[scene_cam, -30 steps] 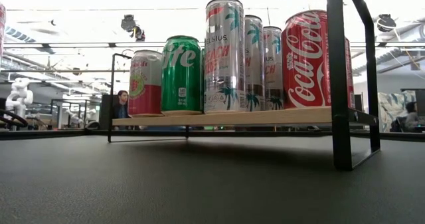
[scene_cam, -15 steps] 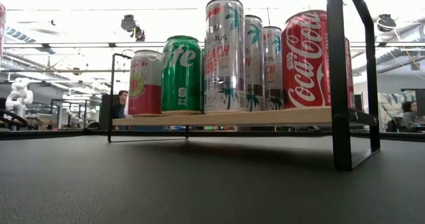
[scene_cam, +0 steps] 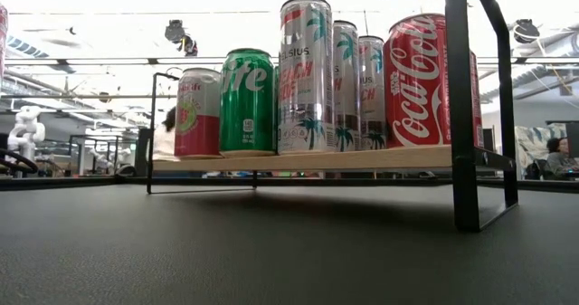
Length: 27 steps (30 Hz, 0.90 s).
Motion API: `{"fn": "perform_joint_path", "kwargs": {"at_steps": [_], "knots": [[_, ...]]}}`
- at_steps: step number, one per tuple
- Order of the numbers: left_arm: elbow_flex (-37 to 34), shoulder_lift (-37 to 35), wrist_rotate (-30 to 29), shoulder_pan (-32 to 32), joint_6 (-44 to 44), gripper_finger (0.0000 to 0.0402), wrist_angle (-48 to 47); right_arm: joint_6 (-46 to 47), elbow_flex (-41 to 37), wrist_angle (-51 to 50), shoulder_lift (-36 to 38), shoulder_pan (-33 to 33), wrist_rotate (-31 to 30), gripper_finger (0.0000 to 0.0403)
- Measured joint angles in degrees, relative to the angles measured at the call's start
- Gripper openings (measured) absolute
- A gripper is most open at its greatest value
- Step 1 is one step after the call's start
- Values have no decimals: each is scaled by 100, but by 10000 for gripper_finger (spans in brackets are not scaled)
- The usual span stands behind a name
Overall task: Place canned beverage on shelf
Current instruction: Put the red soda can aligned with the other red soda cans
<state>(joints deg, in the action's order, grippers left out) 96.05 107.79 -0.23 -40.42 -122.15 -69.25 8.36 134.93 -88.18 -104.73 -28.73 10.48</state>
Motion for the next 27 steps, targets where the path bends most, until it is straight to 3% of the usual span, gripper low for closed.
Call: {"fn": "perform_joint_path", "kwargs": {"at_steps": [18, 27], "knots": [[-2, 398, -96, 122, -150, 393, -78, -89, -2, 6, 0, 0, -1, 33], [-7, 462, 26, 268, 272, 341, -13, -102, -2, 4, 0, 24, -13, 33]]}}
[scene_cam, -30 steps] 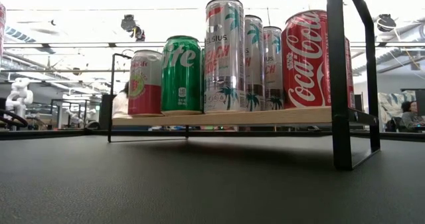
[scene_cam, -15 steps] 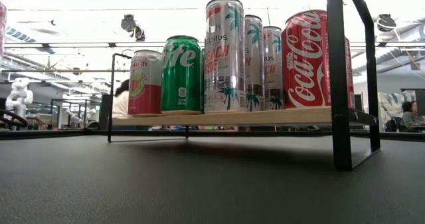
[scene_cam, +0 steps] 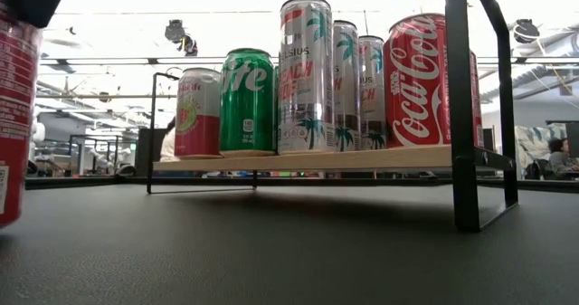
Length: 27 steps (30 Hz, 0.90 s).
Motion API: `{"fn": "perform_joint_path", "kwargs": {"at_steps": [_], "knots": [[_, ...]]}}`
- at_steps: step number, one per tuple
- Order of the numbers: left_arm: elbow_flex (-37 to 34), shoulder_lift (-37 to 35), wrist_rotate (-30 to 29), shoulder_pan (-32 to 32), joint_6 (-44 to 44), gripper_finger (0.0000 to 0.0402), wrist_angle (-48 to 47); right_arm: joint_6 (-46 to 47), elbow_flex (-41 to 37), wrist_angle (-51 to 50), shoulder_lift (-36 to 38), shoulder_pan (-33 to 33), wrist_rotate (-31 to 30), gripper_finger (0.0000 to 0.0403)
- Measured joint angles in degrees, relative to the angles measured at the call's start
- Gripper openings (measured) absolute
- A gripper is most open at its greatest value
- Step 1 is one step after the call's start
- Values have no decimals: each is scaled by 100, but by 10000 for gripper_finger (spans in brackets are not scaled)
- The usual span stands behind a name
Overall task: Place canned beverage on shelf
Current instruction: Put the red soda can aligned with the other red soda cans
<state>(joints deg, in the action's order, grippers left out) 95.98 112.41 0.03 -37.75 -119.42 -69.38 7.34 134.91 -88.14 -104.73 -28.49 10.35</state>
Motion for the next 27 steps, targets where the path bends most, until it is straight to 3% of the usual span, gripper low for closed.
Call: {"fn": "perform_joint_path", "kwargs": {"at_steps": [6, 13, 27], "knots": [[0, 40, 107, 25, 257, 333, 0, 8, 0, 0, 0, 0, 0, 33], [0, 35, 124, 25, 506, 282, -31, 8, 0, -2, -2, 0, -2, 33], [0, -459, -11, 187, 1104, 285, -11, 235, -9, -165, 205, 0, 1, 33]]}}
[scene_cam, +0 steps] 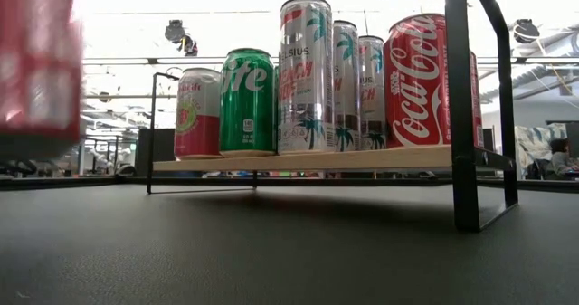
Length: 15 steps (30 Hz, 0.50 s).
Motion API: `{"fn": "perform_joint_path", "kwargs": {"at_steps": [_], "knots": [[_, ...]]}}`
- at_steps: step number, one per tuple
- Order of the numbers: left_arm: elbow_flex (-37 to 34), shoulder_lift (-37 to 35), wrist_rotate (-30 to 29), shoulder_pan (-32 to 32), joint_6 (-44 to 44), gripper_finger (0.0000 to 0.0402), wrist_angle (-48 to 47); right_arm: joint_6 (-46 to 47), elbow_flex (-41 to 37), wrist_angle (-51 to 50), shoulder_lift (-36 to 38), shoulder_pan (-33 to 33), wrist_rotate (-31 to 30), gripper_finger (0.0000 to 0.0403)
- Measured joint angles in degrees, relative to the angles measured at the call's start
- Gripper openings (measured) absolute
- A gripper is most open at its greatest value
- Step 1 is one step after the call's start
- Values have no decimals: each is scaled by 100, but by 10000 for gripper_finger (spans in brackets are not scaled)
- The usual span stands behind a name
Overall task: Place canned beverage on shelf
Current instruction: Put the red soda can aligned with the other red soda cans
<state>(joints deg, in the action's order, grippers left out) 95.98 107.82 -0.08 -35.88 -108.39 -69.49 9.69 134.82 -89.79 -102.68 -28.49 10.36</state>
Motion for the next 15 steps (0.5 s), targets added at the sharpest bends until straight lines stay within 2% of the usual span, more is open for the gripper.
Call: {"fn": "perform_joint_path", "kwargs": {"at_steps": [3, 9, 15], "knots": [[74, -248, -216, 62, 246, 286, -51, 11, 0, 32, 217, 0, -35, 33], [387, -742, -524, 224, 1016, 287, -51, 160, 0, 287, 672, 2, -499, 38], [903, -1011, -783, 423, 2053, 287, -50, 668, 2, 1006, 901, -33, -983, 67]]}}
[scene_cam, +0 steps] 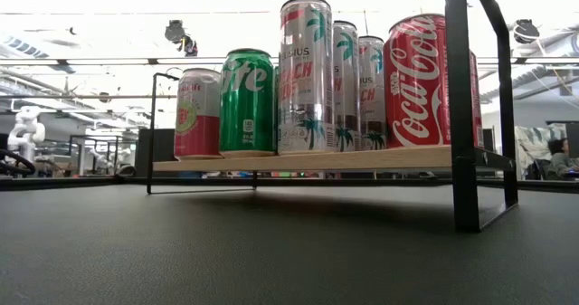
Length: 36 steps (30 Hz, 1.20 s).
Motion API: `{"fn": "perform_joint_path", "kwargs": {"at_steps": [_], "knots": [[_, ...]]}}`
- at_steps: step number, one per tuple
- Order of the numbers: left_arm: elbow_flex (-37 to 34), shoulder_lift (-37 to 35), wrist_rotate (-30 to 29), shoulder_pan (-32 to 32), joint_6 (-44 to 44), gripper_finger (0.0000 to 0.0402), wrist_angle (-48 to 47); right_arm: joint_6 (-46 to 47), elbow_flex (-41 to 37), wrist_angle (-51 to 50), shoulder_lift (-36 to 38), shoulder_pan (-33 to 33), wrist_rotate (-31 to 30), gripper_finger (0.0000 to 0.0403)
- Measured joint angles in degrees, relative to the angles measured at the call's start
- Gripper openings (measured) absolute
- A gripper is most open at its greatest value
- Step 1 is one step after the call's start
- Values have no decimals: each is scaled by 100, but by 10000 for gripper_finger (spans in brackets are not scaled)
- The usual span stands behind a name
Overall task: Place canned beverage on shelf
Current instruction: Put the red soda can aligned with the other red soda cans
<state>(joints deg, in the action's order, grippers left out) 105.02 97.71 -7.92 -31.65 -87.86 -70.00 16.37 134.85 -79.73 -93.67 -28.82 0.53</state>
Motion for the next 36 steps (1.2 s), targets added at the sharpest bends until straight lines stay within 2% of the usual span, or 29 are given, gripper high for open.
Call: {"fn": "perform_joint_path", "kwargs": {"at_steps": [4, 12, 17, 22, 28, 36], "knots": [[493, -13, -29, 193, 889, 287, 63, 276, -3, 439, 2, -145, -499, 96], [1405, -18, 24, 512, 2304, 287, 322, 1176, -129, 850, -2, -163, -516, 171], [1775, -18, 49, 648, 3385, 288, 835, 1592, -129, 1119, -3, -112, -498, 224], [1896, -18, 298, 827, 4279, 288, 1454, 1873, -129, 1410, -148, 45, -484, 275], [1895, -15, 485, 941, 5076, 288, 1775, 2088, -129, 1560, -286, 343, -441, 329], [1895, -11, 601, 1093, 5574, 288, 1762, 2199, -127, 1644, -352, 775, -187, 357]]}}
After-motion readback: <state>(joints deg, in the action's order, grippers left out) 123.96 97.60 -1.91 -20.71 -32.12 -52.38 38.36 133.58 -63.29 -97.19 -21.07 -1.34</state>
